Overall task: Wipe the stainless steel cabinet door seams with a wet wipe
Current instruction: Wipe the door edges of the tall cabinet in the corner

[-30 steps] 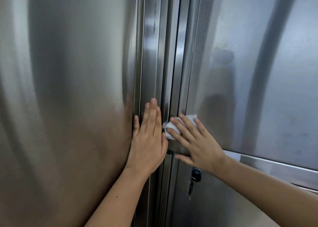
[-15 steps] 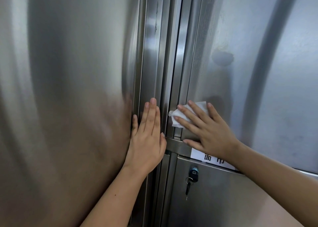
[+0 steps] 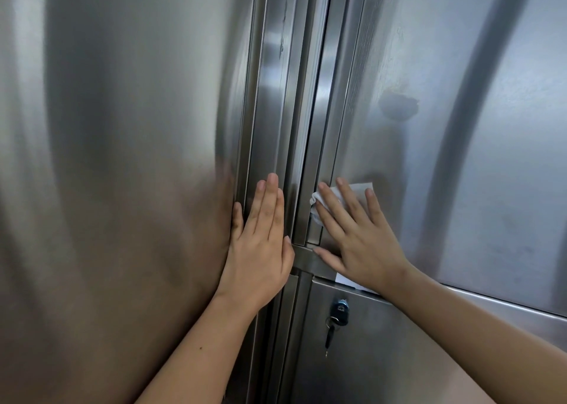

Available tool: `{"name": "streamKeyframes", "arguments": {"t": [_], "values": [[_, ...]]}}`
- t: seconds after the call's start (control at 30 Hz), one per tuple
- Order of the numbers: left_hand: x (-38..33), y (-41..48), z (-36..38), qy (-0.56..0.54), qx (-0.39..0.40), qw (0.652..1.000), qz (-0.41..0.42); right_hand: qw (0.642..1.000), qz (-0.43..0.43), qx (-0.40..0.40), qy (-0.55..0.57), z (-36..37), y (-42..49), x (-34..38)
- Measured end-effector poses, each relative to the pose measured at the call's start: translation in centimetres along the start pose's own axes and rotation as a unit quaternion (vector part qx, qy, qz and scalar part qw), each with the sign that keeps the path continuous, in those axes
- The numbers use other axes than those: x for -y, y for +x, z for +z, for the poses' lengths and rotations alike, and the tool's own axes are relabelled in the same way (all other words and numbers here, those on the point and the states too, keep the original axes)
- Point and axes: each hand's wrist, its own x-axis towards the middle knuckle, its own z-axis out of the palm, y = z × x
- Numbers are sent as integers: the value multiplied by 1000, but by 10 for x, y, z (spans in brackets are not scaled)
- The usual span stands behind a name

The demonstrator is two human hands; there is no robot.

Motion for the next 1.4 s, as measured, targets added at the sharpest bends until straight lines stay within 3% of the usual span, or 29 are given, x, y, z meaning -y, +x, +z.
{"name": "streamKeyframes", "arguments": {"t": [0.33, 0.63, 0.9, 1.03, 1.17, 1.4], "values": [[1, 0, -1, 1, 5, 1000, 2, 998, 7, 63, -19, 7, -22, 30], [1, 1, -2, -6, -3, 1000, 3, 1000, -24, 5, -5, 9, -3, -3], [1, 0, -2, -7, 1, 1000, 2, 992, -127, 3, -13, 14, -19, -2], [0, 0, -1, -5, -5, 1000, 2, 995, -98, -30, -15, 10, 6, -24], [1, 0, -1, -7, -3, 1000, 4, 996, -88, -13, 2, 12, 3, -21], [1, 0, -2, -8, 5, 1000, 3, 988, -154, 28, -3, 16, -23, 0]]}}
